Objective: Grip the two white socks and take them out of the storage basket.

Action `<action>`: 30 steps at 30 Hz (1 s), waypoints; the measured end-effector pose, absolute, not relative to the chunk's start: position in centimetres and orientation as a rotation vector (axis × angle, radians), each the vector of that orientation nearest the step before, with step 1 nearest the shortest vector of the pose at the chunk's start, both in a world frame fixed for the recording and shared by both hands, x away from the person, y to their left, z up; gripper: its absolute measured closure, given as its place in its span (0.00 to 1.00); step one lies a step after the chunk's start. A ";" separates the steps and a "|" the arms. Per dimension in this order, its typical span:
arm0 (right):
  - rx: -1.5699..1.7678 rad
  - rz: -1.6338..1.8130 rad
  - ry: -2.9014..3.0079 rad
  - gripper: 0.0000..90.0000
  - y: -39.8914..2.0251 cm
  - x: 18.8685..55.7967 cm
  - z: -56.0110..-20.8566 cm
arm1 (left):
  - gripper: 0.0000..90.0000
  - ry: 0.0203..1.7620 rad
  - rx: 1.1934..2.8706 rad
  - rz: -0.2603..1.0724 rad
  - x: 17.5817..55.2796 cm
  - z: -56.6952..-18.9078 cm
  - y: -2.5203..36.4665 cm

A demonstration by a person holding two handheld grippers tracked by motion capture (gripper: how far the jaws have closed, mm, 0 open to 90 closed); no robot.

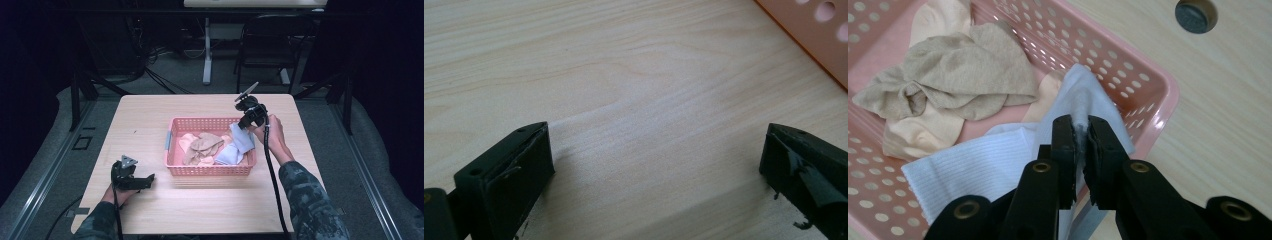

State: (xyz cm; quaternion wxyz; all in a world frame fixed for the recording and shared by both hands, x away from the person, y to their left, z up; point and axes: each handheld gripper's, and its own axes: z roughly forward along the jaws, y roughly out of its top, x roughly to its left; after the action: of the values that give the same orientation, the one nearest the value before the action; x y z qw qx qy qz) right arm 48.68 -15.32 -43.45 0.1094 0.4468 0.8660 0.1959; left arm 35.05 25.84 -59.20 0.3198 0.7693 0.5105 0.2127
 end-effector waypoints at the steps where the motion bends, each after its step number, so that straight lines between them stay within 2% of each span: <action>1: 1.308 0.561 2.559 0.92 -15.3 48.6 -43.0 | 0.01 1.344 2.017 0.559 35.1 -59.2 25.8; 30: 1.232 0.579 2.621 0.92 -14.9 48.2 -36.3 | 0.01 1.344 2.017 0.560 35.1 -59.2 25.8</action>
State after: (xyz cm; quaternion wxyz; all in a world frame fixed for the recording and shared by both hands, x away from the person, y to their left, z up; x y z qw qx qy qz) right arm 48.17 -14.92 -36.28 0.0938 0.4153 0.8835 0.1951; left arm 35.05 25.82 -59.21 0.3213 0.7678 0.5116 0.2133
